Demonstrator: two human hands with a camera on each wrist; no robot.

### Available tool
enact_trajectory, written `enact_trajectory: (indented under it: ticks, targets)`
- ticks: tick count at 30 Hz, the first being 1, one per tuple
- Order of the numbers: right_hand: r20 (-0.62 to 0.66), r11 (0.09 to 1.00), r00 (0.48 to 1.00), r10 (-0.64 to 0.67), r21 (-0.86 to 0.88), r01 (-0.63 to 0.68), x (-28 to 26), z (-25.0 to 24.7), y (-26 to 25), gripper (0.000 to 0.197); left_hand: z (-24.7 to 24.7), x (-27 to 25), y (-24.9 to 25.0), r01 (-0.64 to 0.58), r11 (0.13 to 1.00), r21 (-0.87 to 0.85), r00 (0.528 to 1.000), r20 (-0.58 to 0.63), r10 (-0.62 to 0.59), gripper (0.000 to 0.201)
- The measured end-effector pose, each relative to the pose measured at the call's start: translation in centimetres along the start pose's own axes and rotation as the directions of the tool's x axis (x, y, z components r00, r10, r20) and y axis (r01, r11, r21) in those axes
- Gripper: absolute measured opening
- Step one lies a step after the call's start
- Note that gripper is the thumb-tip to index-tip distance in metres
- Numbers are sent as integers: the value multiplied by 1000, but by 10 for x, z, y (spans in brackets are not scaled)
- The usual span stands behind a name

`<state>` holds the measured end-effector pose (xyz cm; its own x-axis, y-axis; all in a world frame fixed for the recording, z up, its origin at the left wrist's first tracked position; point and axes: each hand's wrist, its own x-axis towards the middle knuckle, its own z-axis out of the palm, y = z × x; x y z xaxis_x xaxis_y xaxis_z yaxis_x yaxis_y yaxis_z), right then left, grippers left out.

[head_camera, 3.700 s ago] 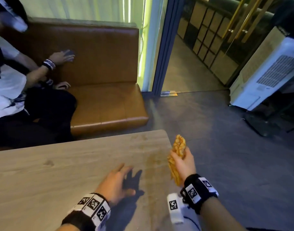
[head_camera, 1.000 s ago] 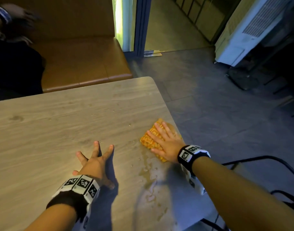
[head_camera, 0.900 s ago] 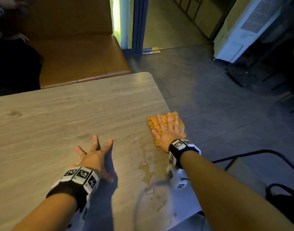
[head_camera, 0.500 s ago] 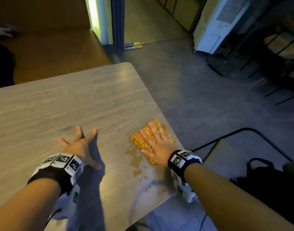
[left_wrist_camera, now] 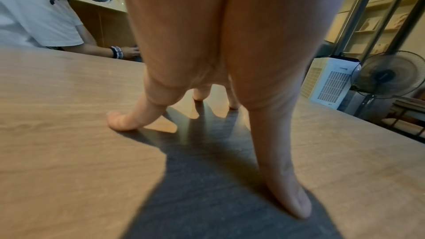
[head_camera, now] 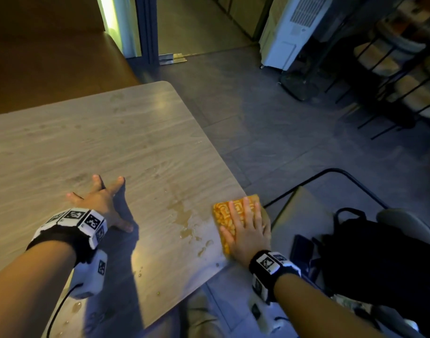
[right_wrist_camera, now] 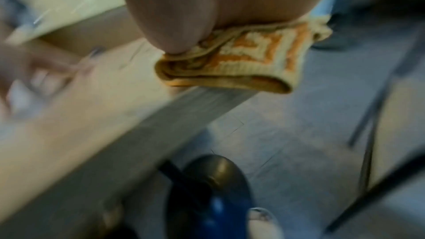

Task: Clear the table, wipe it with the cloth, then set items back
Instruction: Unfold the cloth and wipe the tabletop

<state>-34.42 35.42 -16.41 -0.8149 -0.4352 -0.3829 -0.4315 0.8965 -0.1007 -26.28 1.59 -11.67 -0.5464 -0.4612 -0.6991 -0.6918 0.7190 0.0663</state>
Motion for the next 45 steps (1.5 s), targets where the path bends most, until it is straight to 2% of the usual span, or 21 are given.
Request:
enact_trajectory:
  ticks: [1,2,4,6,7,9,11,13,15,18,21,23,24,26,28,32,38,42,45]
  targets:
    - [-20,996,997,78,36,-77,-5,4,1,78,1,1,0,0,1000,-7,1000,-6,0,144]
    - [1,997,997,71,39,-71,-13,4,1,77,1,2,0,-1,1000,-10,1000,-10,1,145]
    - [77,991,989,-129,-8,130,-32,4,11,74,0,1,0,0,1000,-3,1000,5,0,146]
    - [145,943,936,-321,-42,330,-42,-11,35,68,-2,-4,2,-5,1000,-3,1000,13,5,143]
    - [170,935,920,-353,39,352,-41,-23,43,69,-3,-5,3,-8,1000,-1,1000,10,8,142]
    - [129,919,932,-338,257,298,-23,-54,41,70,-8,-11,5,-7,1000,-7,1000,22,7,140]
    - [7,882,958,-287,392,261,19,-90,16,72,-12,-14,5,-7,1000,-8,999,53,8,137]
    - [-119,862,956,-269,413,295,80,-124,-17,71,-10,-10,3,-18,999,-43,995,93,22,137]
    - [-149,862,948,-282,394,319,146,-155,-56,69,-10,-6,-1,-10,992,-126,990,141,27,138]
    - [-158,852,933,-325,380,361,238,-189,-110,60,-5,0,-3,29,973,-229,984,177,12,126]
    - [-213,843,916,-339,363,397,316,-209,-154,57,7,6,1,64,972,-226,992,124,-37,103]
    - [-132,871,914,-384,277,406,359,-214,-179,60,10,12,2,96,973,-212,991,108,-74,90]
    - [-73,874,903,-423,228,428,378,-212,-191,59,12,14,3,102,971,-219,989,125,-75,91]
    - [16,833,839,-544,130,538,403,-199,-210,56,13,12,3,106,970,-221,987,144,-75,101]
    - [52,781,780,-624,54,622,420,-180,-215,56,9,9,1,103,964,-245,983,170,-62,119]
    - [49,734,732,-679,25,679,401,-169,-199,62,2,0,1,77,957,-280,980,200,-20,129]
    - [136,742,730,-670,102,663,307,-149,-129,71,1,-6,3,43,956,-291,993,120,-8,131]
    - [140,748,735,-664,153,646,226,-121,-69,75,8,-13,0,13,969,-248,1000,30,-5,127]
    - [114,743,738,-666,195,640,171,-92,-20,74,30,-30,4,-38,988,-152,992,-128,18,112]
